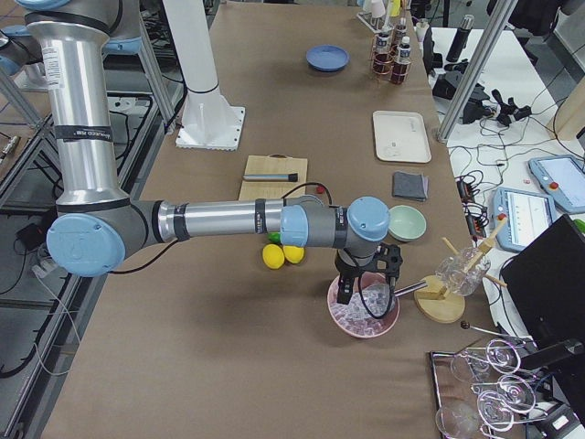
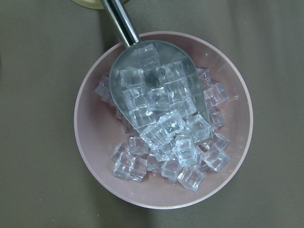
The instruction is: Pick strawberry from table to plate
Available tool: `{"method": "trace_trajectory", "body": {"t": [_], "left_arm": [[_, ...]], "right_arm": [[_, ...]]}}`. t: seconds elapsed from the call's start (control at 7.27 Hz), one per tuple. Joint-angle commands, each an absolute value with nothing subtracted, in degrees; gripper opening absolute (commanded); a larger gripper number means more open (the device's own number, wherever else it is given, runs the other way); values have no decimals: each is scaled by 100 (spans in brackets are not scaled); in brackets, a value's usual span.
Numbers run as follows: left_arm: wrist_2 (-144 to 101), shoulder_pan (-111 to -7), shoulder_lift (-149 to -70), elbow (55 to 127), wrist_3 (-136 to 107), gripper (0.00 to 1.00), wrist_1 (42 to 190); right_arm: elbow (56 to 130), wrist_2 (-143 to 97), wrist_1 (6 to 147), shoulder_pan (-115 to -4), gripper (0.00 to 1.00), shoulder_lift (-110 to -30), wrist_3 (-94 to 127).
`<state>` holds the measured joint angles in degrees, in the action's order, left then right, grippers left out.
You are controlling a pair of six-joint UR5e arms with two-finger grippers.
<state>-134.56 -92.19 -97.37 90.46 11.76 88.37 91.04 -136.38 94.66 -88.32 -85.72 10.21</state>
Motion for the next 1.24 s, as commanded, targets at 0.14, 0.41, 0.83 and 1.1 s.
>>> {"method": "trace_trajectory", "body": {"t": [0.14,0.41,0.83,1.1], "left_arm": [[-13439,-9229,-9545,9123,1169,98,9158],[-13456,-9229,-9536,9044,1213,98,9176],[-13482,-9237,-9370,9227,1222,98,9176],[-13700,-9089,-9264,9448,114,98,9315]], "right_arm": [[9123,-13641,9466,-8859,100,-8578,993],[9123,-13641,9457,-8859,100,-8552,1002],[9167,-13658,9370,-8859,100,-8534,1011],[9123,-13684,8888,-8816,100,-8587,1011]]}}
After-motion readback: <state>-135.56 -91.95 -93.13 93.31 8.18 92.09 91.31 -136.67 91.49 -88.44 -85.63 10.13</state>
